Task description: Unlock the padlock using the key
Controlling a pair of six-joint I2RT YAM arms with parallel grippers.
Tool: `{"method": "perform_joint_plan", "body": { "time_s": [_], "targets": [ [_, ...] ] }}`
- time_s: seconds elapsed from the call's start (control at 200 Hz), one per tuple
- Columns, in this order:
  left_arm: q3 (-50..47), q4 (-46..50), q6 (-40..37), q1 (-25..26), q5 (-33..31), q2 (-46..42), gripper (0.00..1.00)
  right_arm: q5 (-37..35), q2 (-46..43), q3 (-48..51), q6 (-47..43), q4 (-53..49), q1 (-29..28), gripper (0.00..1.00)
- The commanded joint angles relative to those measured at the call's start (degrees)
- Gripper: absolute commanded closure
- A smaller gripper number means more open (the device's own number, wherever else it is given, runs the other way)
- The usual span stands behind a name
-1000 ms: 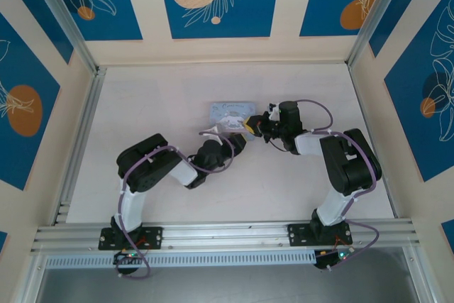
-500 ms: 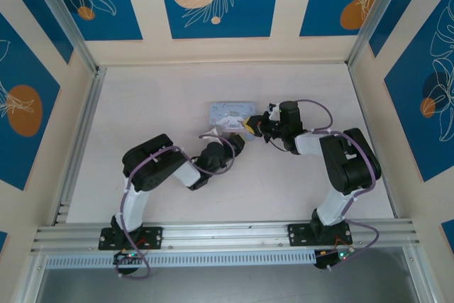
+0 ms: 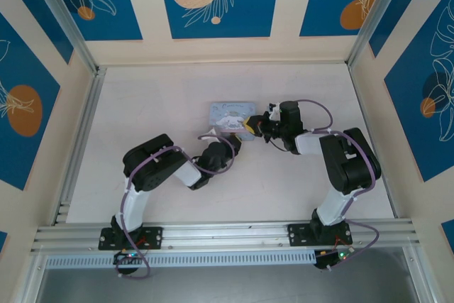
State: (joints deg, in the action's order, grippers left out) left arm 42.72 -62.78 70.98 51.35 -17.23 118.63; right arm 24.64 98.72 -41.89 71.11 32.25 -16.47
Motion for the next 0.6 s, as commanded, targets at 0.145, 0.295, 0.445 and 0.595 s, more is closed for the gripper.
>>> {"method": "perform_joint_plan", "body": {
  "time_s": [0.145,0.295,0.445,0.595],
  "targets": [
    [0.48,4.4,1.61,0.46,-0.66,0.49,1.0,1.7,-0.15,-0.92,0.26,-2.44,1.2,1.0],
    [-0.3,7.99,2.37,-0.08,1.15,-2.86,1.0,2.57,-5.59,-0.51,-1.08,-4.65,2.36,1.0],
    [-1.45,10.44,2.67,-1.96,5.93,-7.08,1.0,3.42,-14.14,2.41,-5.45,-10.49,3.22,1.0],
    [-1.5,12.24,2.22,-5.12,14.03,-10.62,1.0,5.69,-21.74,8.82,-7.48,-12.13,3.66,1.0]
  ]
}}
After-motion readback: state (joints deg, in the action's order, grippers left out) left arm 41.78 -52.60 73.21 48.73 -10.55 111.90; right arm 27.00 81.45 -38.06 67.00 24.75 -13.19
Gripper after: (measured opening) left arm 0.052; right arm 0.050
